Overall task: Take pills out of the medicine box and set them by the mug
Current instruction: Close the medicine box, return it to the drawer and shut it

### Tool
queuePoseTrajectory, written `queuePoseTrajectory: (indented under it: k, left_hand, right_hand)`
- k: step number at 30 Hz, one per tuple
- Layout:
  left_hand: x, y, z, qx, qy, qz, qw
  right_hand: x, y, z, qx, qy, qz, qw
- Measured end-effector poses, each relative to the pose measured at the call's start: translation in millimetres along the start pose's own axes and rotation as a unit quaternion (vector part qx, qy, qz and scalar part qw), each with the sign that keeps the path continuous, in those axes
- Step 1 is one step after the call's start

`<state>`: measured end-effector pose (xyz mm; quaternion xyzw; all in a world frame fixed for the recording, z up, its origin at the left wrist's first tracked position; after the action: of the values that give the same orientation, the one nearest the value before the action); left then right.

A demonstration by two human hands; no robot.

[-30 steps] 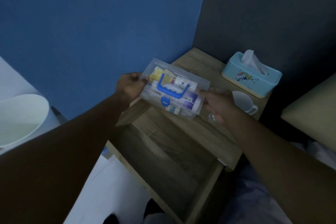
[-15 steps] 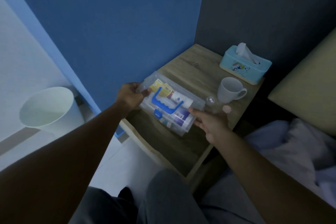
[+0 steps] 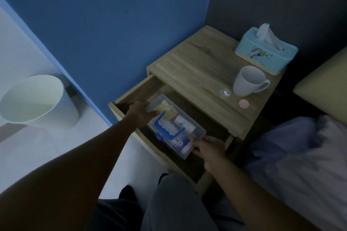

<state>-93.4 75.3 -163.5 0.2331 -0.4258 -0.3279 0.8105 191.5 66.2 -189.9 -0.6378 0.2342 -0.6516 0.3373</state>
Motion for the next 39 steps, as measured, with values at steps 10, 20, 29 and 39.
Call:
queuePoseTrajectory:
  k: [10, 20, 29, 39]
  left_hand:
    - [-56.6, -12.4, -24.8, -0.076, 0.008, -0.001, 0.997]
    - [-25.2, -7.9, -13.0, -0.028, 0.059, -0.019, 0.998]
    - [68.4, -25.2, 21.7, 0.092, 0.195, -0.13, 0.968]
    - [60.7, -104.6, -45.9, 0.156, 0.054, 0.063, 0.984]
  right_hand:
    - [-51.5, 16.1, -6.0, -0.012, 0.033, 0.0, 0.999]
    - [-35.6, -28.4, 5.4, 0.231, 0.07, 0.154, 0.958]
    - [9.8, -89.2, 34.1, 0.417, 0.058, 0.41, 0.809]
    - [-37.0, -89.3, 72.6, 0.583, -0.018, 0.416, 0.697]
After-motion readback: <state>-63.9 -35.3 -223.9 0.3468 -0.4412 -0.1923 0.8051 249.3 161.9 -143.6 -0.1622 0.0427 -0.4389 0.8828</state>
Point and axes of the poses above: each hand's wrist, its own x-axis away from the middle knuckle, its own z-axis out of the back of the hand, y = z × x, the point moved 10 cm from there along -x, towards the middle knuckle, and after that the axes turned 6 degrees about z, right-handed, at the moved point
